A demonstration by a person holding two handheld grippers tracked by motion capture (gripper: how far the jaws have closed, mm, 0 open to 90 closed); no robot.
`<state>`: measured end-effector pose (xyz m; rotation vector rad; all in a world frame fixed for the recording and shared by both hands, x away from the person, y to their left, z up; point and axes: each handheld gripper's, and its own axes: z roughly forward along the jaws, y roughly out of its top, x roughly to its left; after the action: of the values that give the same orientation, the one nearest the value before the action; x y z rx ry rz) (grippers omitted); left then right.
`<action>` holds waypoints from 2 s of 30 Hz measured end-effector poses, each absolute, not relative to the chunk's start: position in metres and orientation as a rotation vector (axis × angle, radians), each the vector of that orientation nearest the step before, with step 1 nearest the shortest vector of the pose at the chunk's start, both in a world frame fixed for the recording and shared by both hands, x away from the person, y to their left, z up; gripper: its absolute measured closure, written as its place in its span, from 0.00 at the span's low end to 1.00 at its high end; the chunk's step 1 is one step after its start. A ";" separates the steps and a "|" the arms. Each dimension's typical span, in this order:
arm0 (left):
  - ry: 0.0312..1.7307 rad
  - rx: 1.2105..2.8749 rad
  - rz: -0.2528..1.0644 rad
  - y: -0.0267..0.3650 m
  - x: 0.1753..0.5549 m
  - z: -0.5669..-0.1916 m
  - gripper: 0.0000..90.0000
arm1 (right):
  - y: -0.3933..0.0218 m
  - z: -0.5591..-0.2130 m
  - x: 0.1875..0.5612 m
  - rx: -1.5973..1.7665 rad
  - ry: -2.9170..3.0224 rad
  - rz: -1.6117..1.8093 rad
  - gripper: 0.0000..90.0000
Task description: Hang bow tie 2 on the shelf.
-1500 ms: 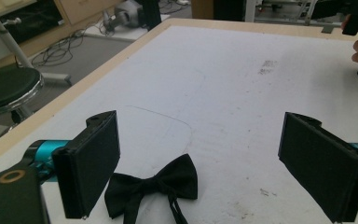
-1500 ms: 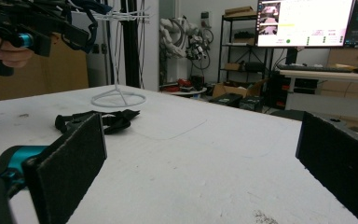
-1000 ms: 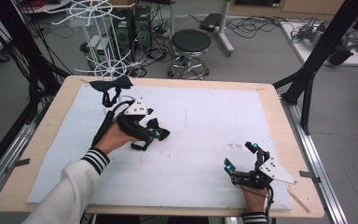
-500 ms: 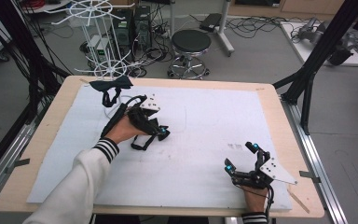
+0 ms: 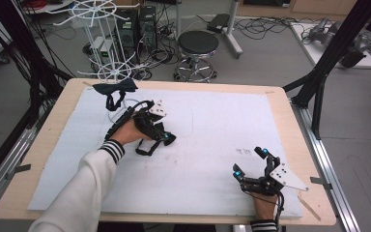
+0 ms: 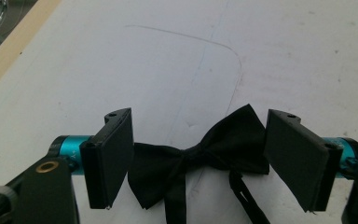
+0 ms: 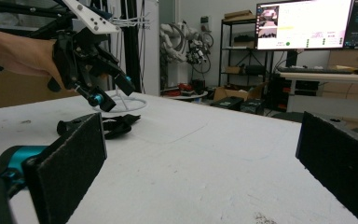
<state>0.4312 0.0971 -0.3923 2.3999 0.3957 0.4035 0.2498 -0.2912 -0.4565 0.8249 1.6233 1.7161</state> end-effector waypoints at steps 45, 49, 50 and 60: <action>0.266 2.654 0.422 0.094 0.445 -0.408 0.49 | -0.292 -0.457 0.250 0.824 1.611 1.722 0.01; 0.259 2.643 0.427 0.093 0.443 -0.407 0.48 | -0.292 -0.457 0.250 0.824 1.612 1.722 0.01; 0.250 2.649 0.433 0.092 0.443 -0.407 0.48 | -0.292 -0.457 0.250 0.821 1.612 1.720 0.01; 0.231 2.670 0.414 0.087 0.443 -0.412 0.57 | -0.292 -0.457 0.250 0.824 1.612 1.721 0.01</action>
<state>0.4430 0.0871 -0.4120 2.6704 0.2310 0.4143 0.2497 -0.2917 -0.4568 0.8245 1.6118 1.7214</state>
